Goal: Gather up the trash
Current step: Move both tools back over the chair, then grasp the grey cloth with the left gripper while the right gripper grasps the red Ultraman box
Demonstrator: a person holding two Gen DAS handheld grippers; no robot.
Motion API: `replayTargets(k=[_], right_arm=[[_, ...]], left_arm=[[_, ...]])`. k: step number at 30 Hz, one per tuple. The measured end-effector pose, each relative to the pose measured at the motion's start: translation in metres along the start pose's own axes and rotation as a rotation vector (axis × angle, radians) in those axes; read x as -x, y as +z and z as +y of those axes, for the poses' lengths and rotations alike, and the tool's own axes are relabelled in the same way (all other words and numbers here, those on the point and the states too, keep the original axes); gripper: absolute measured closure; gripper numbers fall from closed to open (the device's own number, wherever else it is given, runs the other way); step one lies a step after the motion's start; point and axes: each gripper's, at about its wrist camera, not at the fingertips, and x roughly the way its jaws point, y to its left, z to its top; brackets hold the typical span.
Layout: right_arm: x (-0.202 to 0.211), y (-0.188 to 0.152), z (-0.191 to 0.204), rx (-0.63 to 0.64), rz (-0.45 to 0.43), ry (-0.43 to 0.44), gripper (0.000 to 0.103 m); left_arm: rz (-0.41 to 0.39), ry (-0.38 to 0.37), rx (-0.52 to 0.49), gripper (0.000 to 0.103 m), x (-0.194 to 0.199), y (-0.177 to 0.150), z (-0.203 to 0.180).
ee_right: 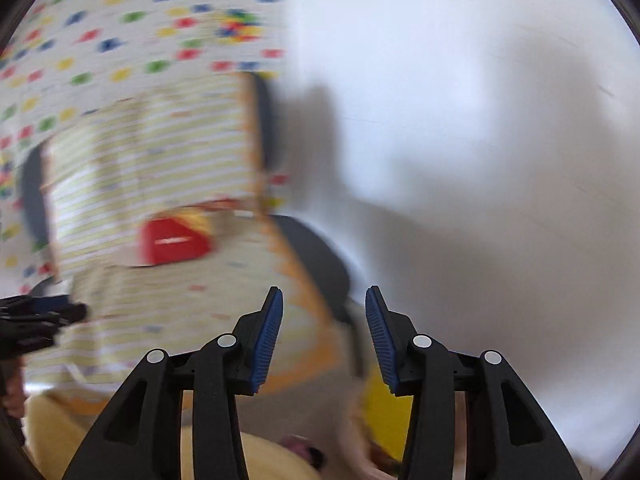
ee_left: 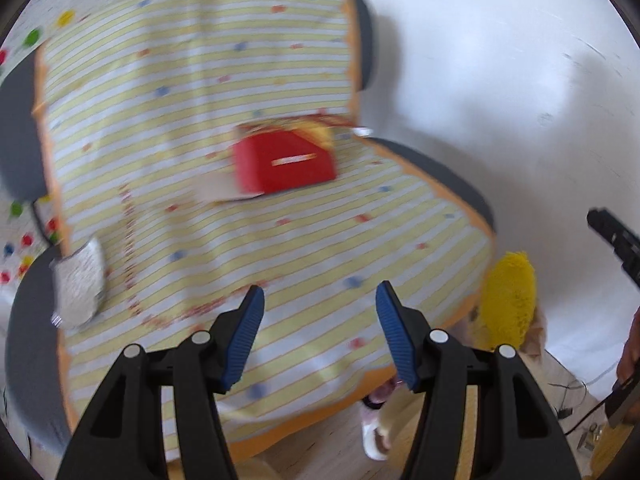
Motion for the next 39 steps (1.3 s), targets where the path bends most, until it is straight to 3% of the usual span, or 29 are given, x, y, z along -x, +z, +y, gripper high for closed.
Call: replayTargets(k=[4, 10, 15, 18, 22, 24, 29, 31, 33, 35, 37, 39], right_arm=[[-0.027, 0.021, 0.053, 0.059, 0.000, 0.150, 0.057], [-0.068, 0.042, 0.119, 0.101, -0.001, 0.282, 0.054], [-0.098, 0.049, 0.152, 0.127, 0.001, 0.293, 0.054], [-0.111, 0.049, 0.168, 0.140, 0.002, 0.288, 0.054], [-0.124, 0.045, 0.181, 0.178, 0.023, 0.266, 0.054], [-0.131, 0.043, 0.184, 0.190, 0.043, 0.255, 0.054], [-0.148, 0.038, 0.181, 0.176, 0.104, 0.236, 0.054], [-0.154, 0.038, 0.177, 0.161, 0.121, 0.236, 0.054], [-0.157, 0.039, 0.172, 0.144, 0.127, 0.234, 0.054], [-0.161, 0.042, 0.165, 0.122, 0.131, 0.232, 0.054], [-0.167, 0.044, 0.157, 0.104, 0.137, 0.228, 0.054], [-0.173, 0.046, 0.153, 0.095, 0.142, 0.225, 0.054]], left_arm=[[0.004, 0.112, 0.062, 0.040, 0.003, -0.010, 0.046], [0.031, 0.253, 0.212, 0.039, -0.005, -0.022, 0.127], [0.072, 0.397, 0.411, 0.038, -0.018, -0.038, 0.206], [0.081, 0.382, 0.506, 0.038, -0.027, -0.046, 0.235], [0.082, 0.382, 0.512, 0.040, -0.041, -0.044, 0.244], [0.116, 0.393, 0.528, 0.049, -0.052, -0.043, 0.249], [0.138, 0.439, 0.539, 0.055, -0.061, -0.045, 0.255], [0.132, 0.452, 0.528, 0.069, -0.062, -0.045, 0.255], [0.134, 0.507, 0.505, 0.093, -0.061, -0.044, 0.255], [0.099, 0.505, 0.499, 0.099, -0.054, -0.041, 0.254], [0.034, 0.432, 0.507, 0.100, -0.038, -0.036, 0.249], [-0.034, 0.416, 0.471, 0.100, -0.021, -0.023, 0.233]])
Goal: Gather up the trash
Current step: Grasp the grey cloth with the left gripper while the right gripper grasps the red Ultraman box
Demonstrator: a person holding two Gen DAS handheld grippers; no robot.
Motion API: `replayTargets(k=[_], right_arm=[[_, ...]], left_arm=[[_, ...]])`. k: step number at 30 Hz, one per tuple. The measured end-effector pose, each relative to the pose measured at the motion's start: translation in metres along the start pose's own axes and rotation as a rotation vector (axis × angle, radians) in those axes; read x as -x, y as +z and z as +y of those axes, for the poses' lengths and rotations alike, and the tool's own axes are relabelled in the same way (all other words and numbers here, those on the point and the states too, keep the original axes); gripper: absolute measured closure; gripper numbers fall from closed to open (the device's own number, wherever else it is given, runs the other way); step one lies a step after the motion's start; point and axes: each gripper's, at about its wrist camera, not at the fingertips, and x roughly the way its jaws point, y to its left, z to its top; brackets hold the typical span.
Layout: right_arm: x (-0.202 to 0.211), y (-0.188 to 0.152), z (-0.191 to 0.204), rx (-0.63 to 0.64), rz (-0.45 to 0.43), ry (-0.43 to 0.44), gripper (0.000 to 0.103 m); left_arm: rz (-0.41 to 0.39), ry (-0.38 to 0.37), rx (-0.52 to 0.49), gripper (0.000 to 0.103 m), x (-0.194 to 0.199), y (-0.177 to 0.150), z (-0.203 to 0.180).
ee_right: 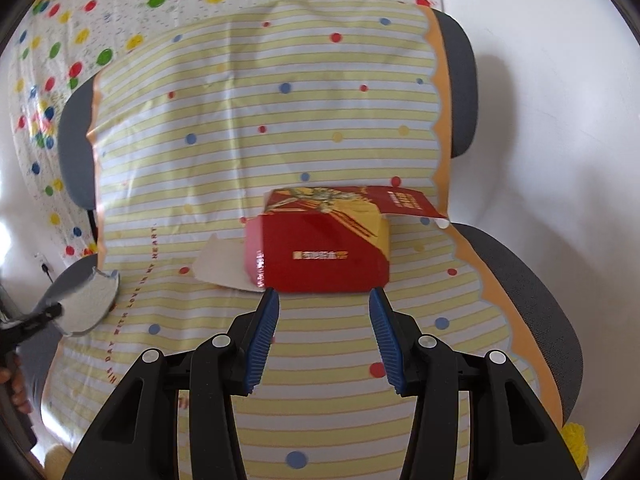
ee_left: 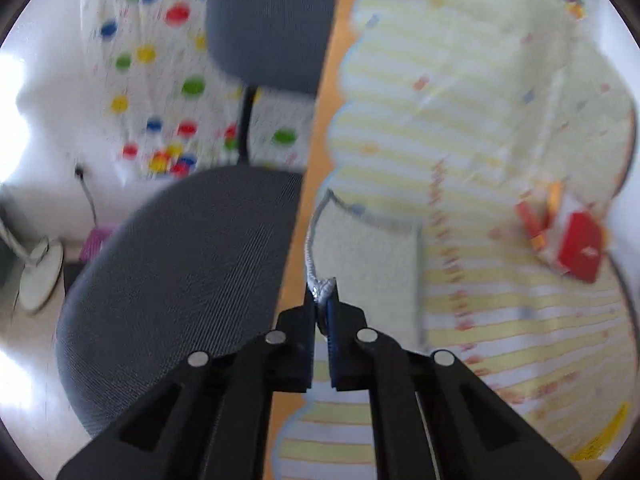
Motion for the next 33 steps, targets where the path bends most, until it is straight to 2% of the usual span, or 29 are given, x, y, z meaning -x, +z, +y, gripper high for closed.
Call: replayTargets(k=[2, 6, 11, 13, 15, 20, 25, 26, 28, 29, 30, 32, 33], right_arm=[[-0.007, 0.003, -0.007, -0.009, 0.004, 0.003, 0.054], [-0.030, 0.010, -0.022, -0.041, 0.030, 0.052, 0.042], [-0.062, 0.019, -0.037, -0.069, 0.030, 0.089, 0.029], [-0.074, 0.022, -0.045, -0.088, 0.023, 0.110, 0.029], [-0.084, 0.024, -0.052, -0.118, 0.011, 0.157, 0.028], [-0.100, 0.039, -0.057, -0.161, -0.057, 0.165, 0.026], [-0.125, 0.048, -0.075, -0.339, -0.051, 0.220, 0.026], [-0.129, 0.049, -0.078, -0.370, -0.046, 0.230, 0.028], [-0.133, 0.048, -0.081, -0.406, -0.038, 0.249, 0.046], [-0.131, 0.048, -0.081, -0.411, -0.033, 0.246, 0.065], [-0.127, 0.046, -0.082, -0.420, -0.039, 0.256, 0.076], [-0.111, 0.045, -0.083, -0.439, -0.041, 0.272, 0.091], [-0.095, 0.044, -0.081, -0.434, -0.037, 0.240, 0.093]], left_arm=[[-0.062, -0.066, -0.028, 0.100, 0.022, 0.007, -0.017], [-0.135, -0.179, -0.078, 0.100, 0.044, 0.018, -0.056], [-0.122, -0.315, -0.109, 0.100, 0.033, 0.023, -0.100], [-0.113, -0.357, -0.121, 0.100, 0.024, 0.024, -0.114], [-0.118, -0.351, -0.144, 0.100, 0.017, 0.024, -0.128], [-0.099, -0.321, -0.153, 0.100, -0.005, 0.024, -0.138], [-0.087, -0.292, -0.160, 0.100, -0.012, 0.023, -0.136], [-0.087, -0.288, -0.161, 0.100, -0.012, 0.023, -0.136], [-0.086, -0.282, -0.160, 0.100, -0.012, 0.023, -0.134], [-0.085, -0.282, -0.158, 0.100, -0.012, 0.024, -0.133], [-0.086, -0.283, -0.154, 0.100, -0.010, 0.023, -0.132], [-0.086, -0.299, -0.142, 0.100, -0.004, 0.025, -0.128], [-0.091, -0.312, -0.132, 0.100, 0.001, 0.026, -0.126]])
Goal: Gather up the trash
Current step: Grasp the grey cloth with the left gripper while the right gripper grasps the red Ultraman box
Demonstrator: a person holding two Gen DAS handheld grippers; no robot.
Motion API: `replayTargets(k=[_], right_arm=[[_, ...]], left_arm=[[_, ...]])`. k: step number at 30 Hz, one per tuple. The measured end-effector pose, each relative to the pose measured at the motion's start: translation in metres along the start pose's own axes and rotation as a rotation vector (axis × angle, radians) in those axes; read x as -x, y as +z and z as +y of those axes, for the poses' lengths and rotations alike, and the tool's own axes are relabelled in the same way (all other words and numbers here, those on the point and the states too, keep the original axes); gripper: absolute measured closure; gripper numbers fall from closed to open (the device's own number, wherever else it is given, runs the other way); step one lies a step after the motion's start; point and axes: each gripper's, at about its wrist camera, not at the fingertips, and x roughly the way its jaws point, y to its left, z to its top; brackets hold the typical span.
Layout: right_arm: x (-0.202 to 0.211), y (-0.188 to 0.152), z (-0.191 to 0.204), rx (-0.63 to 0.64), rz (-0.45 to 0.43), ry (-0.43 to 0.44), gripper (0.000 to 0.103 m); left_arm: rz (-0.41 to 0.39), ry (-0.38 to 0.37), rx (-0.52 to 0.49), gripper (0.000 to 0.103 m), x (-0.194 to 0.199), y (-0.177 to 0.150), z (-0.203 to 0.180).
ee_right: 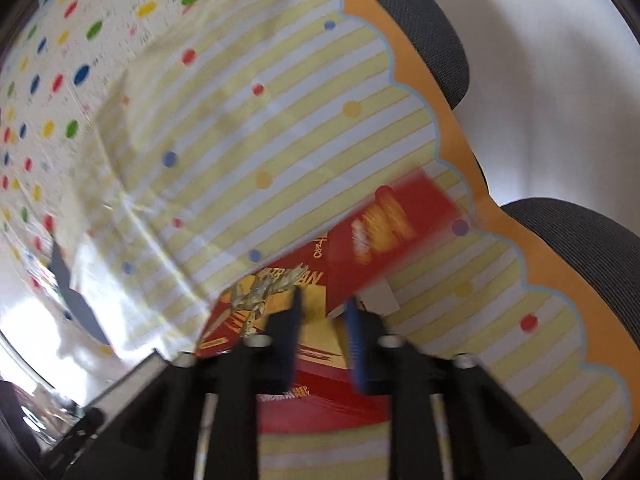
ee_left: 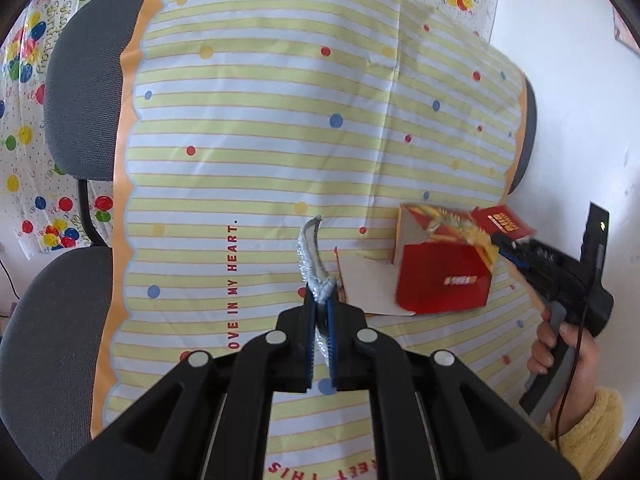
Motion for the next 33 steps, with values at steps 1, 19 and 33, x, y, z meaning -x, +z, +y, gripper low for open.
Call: replayTargets(k=[1, 19, 33], right_arm=[[0.011, -0.002, 0.004, 0.012, -0.001, -0.025, 0.093], [0.175, -0.080, -0.019, 0.002, 0.126, -0.196, 0.041], [0.178, -0.097, -0.086, -0.193, 0.135, 0.015, 0.039]], left_arm=[[-0.008, -0.004, 0.003, 0.100, 0.004, 0.000, -0.001], [-0.052, -0.203, -0.105, 0.100, 0.088, -0.031, -0.092], [-0.052, -0.378, -0.200, 0.100, 0.072, -0.033, -0.168]])
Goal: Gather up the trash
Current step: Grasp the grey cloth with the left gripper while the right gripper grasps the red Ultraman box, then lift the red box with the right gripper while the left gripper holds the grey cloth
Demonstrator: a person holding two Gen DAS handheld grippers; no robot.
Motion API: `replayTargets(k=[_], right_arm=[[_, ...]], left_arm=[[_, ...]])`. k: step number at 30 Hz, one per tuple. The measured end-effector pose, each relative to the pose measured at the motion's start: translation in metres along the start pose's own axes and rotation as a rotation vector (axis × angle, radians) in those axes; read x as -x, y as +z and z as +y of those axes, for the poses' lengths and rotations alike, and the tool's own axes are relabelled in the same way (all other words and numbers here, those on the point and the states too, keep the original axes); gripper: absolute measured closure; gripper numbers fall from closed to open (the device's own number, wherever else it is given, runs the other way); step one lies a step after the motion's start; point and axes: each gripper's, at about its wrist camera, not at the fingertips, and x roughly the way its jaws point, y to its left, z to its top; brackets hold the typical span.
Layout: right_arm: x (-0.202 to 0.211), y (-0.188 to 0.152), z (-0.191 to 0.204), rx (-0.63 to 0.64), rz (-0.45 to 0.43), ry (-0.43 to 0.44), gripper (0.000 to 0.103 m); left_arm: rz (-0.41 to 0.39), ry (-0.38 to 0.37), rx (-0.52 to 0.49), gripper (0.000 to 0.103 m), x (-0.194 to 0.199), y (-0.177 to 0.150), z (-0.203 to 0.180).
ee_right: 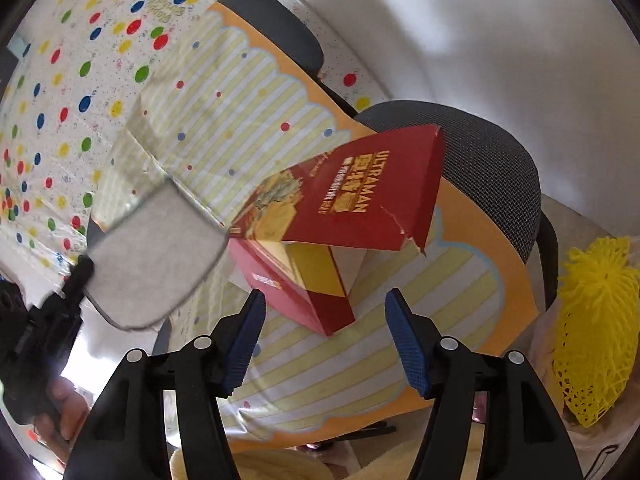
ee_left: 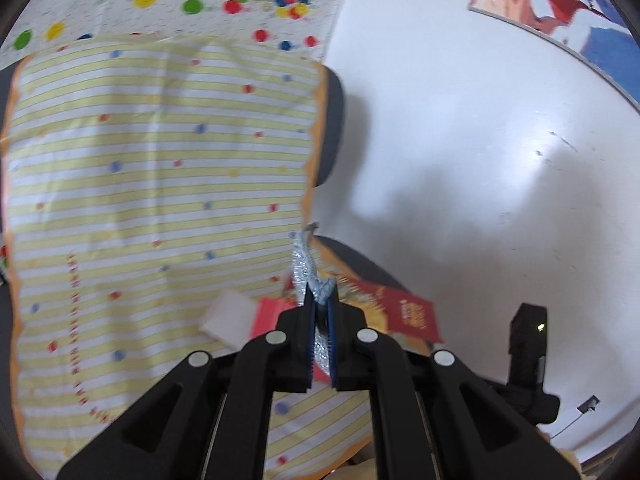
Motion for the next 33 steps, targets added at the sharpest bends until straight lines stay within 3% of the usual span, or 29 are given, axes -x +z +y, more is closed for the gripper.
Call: replayTargets(k=[3, 6, 10, 17, 19, 22, 25, 26, 28, 29, 30, 33], right_arm=[[-0.002, 0.003, 0.001, 0.021, -0.013, -0.013, 0.039], [-0.006, 0.005, 0.005, 0.081, -0.025, -0.032, 0.028], [-0.023, 0.012, 0.002, 0.094, 0.021, -0.015, 0.027], [-0.045, 0.031, -0.016, 0.057, -0.004, -0.007, 0.030], [-0.055, 0.036, -0.017, 0.055, -0.012, 0.034, 0.029], [-0.065, 0.037, -0.005, 0.130, -0.048, 0.009, 0.032], [-0.071, 0.038, -0.001, 0.129, -0.081, 0.031, 0.045], [-0.071, 0.039, -0.003, 0.117, -0.086, 0.051, 0.055], [-0.069, 0.042, -0.004, 0.089, -0.106, 0.097, 0.066], [-0.066, 0.043, -0.002, 0.095, -0.122, 0.091, 0.098], [-0.063, 0.045, 0.000, 0.096, -0.132, 0.095, 0.103], [-0.048, 0.050, 0.014, 0.123, -0.169, 0.112, 0.103]], left_arm=[[0.052, 0.018, -0.047, 0.100, -0.034, -0.001, -0.007], [0.142, 0.085, -0.082, 0.100, -0.078, -0.009, -0.004], [0.255, 0.133, -0.091, 0.100, -0.123, -0.021, 0.011], [0.375, 0.226, -0.145, 0.100, -0.159, -0.033, 0.024], [0.419, 0.244, -0.150, 0.100, -0.164, -0.037, 0.028], [0.464, 0.256, -0.151, 0.100, -0.173, -0.046, 0.035], [0.459, 0.252, -0.119, 0.100, -0.169, -0.049, 0.041], [0.451, 0.248, -0.108, 0.100, -0.164, -0.049, 0.042], [0.439, 0.247, -0.108, 0.100, -0.152, -0.050, 0.043], [0.433, 0.249, -0.109, 0.100, -0.146, -0.051, 0.044], [0.426, 0.251, -0.106, 0.100, -0.140, -0.051, 0.046], [0.391, 0.254, -0.067, 0.100, -0.117, -0.045, 0.052]])
